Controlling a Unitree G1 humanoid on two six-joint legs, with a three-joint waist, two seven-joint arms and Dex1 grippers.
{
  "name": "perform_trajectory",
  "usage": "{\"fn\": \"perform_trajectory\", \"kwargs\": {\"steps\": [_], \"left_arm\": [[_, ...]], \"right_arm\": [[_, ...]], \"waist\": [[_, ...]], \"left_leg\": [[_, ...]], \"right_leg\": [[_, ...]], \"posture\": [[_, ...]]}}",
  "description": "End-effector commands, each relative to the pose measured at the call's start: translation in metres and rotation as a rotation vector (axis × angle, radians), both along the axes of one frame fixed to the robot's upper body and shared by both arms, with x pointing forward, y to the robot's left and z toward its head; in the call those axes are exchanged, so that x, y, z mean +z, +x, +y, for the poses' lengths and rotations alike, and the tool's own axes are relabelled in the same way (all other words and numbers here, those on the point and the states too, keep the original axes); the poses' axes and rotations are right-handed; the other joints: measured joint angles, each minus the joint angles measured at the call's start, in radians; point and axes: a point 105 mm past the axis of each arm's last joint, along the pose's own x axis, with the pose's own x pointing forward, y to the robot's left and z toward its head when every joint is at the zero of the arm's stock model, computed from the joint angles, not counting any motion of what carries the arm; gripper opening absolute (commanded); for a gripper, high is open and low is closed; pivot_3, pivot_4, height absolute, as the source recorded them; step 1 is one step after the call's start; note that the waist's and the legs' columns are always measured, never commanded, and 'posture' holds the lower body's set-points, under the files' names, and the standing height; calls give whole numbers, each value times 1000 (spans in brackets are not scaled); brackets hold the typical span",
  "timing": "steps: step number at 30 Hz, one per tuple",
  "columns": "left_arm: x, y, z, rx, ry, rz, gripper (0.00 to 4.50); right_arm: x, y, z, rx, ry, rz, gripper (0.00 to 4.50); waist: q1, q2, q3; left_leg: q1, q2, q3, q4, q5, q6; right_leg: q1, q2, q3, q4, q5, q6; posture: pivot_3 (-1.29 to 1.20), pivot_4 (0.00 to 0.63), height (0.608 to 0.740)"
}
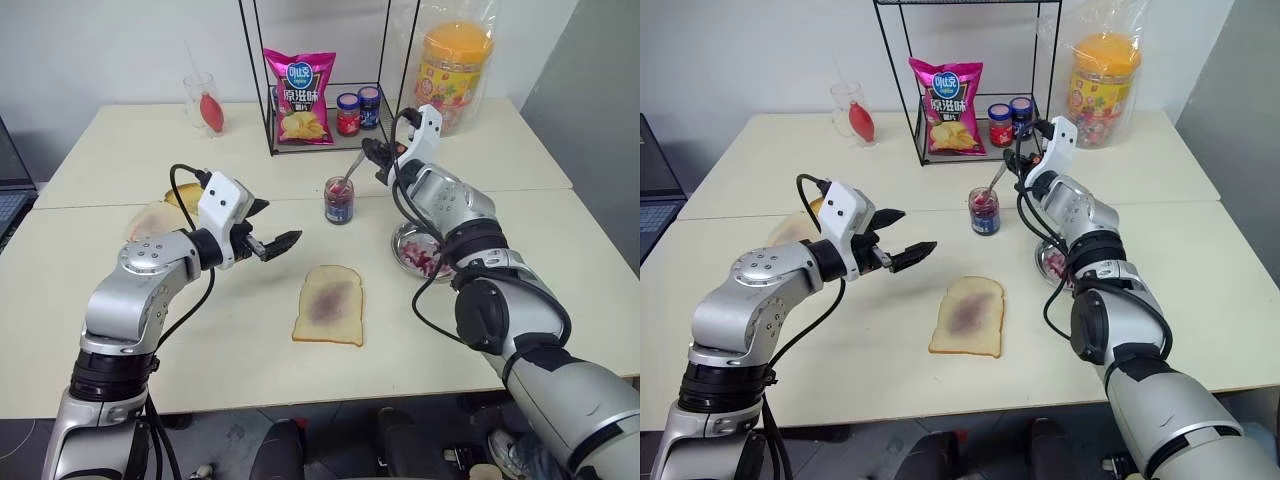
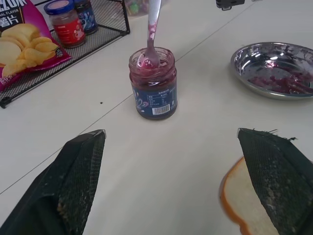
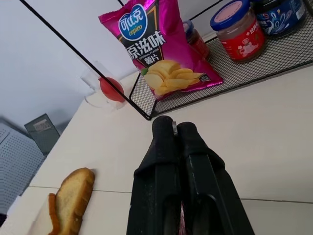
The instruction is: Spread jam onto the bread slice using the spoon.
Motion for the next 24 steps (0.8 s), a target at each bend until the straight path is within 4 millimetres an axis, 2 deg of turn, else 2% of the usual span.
{"fn": "perform_trajectory", "kwargs": {"steps": [1,6,10,15,24], "left_arm": [[13,-1,-2,-13,7,-57,4500],[13,0,-2,-12,7,-57,4500],[13,-1,-1,-10,8,-56,4500],[13,0,-2,-12,10,-56,4500],[12,0,-2,-13,16,-55,4500]], "right_arm": [[22,-1,-3,-1,59,-40,36],[22,-1,-5,-6,75,-34,36],[27,-3,-1,-2,-65,-141,36],[18,-6,12,12,-222,-219,36],[7,-8,24,32,-287,-244,36]], "waist": [[0,0,0],[0,0,0],[0,0,0],[0,0,0],[-1,0,0]], "left_leg": [[0,0,0,0,0,0],[0,0,0,0,0,0],[0,0,0,0,0,0],[0,0,0,0,0,0],[0,0,0,0,0,0]], "right_leg": [[0,0,0,0,0,0],[0,0,0,0,0,0],[0,0,0,0,0,0],[0,0,0,0,0,0],[0,0,0,0,0,0]], "posture": [[0,150,740],[0,150,740],[0,150,740],[0,150,740],[0,150,740]]}}
